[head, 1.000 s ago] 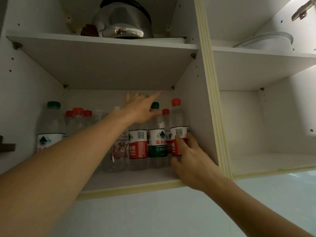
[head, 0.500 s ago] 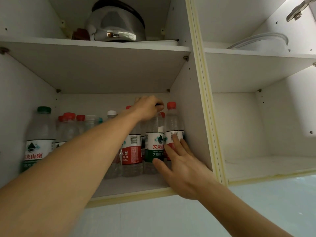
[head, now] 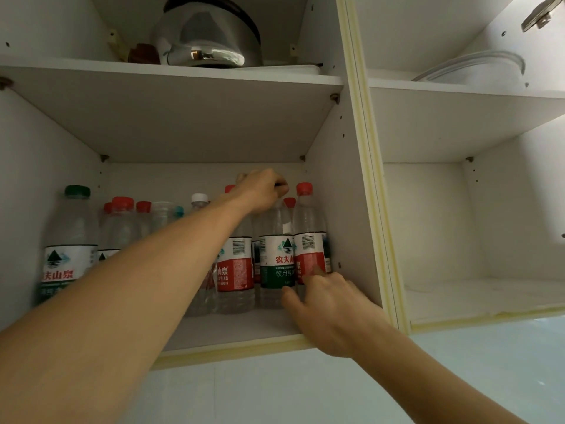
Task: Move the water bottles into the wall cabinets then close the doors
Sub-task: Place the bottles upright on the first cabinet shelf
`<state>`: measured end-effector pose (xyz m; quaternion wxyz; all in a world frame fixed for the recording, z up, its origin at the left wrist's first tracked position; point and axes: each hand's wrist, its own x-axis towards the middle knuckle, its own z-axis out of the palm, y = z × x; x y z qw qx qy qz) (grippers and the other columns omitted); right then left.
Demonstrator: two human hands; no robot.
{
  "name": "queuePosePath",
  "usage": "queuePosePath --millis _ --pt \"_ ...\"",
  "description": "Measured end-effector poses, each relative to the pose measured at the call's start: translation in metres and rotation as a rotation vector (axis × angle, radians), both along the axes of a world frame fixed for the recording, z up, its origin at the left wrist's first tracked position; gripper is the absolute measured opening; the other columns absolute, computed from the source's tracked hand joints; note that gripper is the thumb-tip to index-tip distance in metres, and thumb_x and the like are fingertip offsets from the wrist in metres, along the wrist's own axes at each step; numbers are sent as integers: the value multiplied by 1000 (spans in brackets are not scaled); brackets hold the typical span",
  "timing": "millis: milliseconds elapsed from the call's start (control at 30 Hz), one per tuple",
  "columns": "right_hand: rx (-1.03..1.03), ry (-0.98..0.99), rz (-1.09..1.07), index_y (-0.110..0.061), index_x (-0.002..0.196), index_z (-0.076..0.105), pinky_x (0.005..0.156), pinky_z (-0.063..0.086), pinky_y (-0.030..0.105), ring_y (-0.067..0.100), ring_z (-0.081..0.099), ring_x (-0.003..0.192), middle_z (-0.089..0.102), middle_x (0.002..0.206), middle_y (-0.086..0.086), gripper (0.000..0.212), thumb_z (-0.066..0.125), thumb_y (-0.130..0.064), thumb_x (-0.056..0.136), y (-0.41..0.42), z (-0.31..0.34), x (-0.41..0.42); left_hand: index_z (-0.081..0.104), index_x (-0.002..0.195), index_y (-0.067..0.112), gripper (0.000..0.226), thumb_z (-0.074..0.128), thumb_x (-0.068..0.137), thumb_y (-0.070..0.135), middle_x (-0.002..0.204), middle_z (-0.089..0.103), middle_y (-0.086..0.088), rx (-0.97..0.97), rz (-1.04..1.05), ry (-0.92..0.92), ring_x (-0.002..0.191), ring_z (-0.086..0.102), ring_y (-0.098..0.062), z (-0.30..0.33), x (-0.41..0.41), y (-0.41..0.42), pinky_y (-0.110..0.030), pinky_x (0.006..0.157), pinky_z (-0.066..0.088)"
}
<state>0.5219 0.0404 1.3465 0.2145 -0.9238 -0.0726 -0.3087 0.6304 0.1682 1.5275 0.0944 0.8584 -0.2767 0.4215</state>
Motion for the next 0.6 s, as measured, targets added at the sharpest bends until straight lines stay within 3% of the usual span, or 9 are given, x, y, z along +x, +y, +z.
queuePosePath --millis 133,400,600 --pt "-10 58 21 -30 104 59 76 61 43 15 66 81 64 92 -5 47 35 -67 90 0 2 3 65 129 21 32 48 106 34 128 68 -4 -21 -15 -50 120 60 -24 -4 5 1 -46 113 33" --pt "-7 17 7 -31 103 59 77 60 42 13 63 82 63 94 -8 46 32 -66 89 -1 0 2 66 126 20 37 44 106 42 116 71 -7 50 107 -144 118 59 -27 -4 13 3 -44 110 29" --pt "-44 -49 -14 -35 121 56 89 55 45 15 56 101 57 117 -10 47 34 -61 89 -1 0 -1 50 147 25 68 57 92 63 145 56 -9 4 55 -74 136 47 -31 4 -18 19 -52 115 35"
